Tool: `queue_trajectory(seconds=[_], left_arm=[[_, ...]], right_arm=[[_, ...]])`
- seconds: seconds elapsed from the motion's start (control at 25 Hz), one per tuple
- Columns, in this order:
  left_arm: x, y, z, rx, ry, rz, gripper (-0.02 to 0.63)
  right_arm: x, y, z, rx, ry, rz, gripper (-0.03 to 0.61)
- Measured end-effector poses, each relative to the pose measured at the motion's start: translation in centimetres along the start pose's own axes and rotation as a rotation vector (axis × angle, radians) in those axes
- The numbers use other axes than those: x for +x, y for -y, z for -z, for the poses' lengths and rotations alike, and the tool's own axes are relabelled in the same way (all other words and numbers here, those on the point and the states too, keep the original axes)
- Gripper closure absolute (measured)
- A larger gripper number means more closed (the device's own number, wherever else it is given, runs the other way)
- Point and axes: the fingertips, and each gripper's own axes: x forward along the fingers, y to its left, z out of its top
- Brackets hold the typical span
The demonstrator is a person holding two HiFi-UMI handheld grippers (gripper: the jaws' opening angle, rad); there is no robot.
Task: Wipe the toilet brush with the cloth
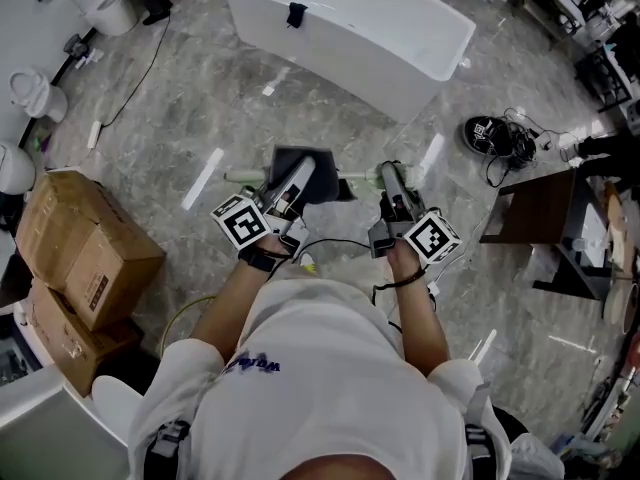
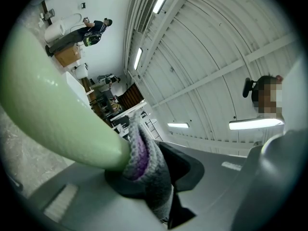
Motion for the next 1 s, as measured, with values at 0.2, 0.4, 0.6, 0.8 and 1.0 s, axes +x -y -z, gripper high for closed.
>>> queue_trajectory(seconds=[0.2, 0.4, 0.6, 0.8, 1.0], left_arm=[[0.2, 0.0, -0.5, 0.011, 0.008, -0.008, 0.532], [0.0, -0.3, -1.2, 0.021, 0.011, -0.012, 0.534], [-0.1, -0.6, -1.4, 0.02, 0.014, -0.019, 0.532], [-0.3, -0.9, -1.3, 0.02, 0.013, -0.022, 0.532], [-0.6, -1.1, -1.7, 0.024, 0.019, -0.023, 0.532]], right_arm=[[0.4, 0.3, -0.4, 0.023, 0.016, 0.009, 0.403], [0.8, 0.8, -0.4, 0.053, 0.027, 0.015, 0.405], [1.1, 0.9, -0.5, 0.045, 0.023, 0.009, 0.405], [1.0, 1.6, -0.1, 0.064, 0.027, 0.017, 0.405], [1.2, 1.6, 0.0, 0.064, 0.03, 0.018, 0.405]])
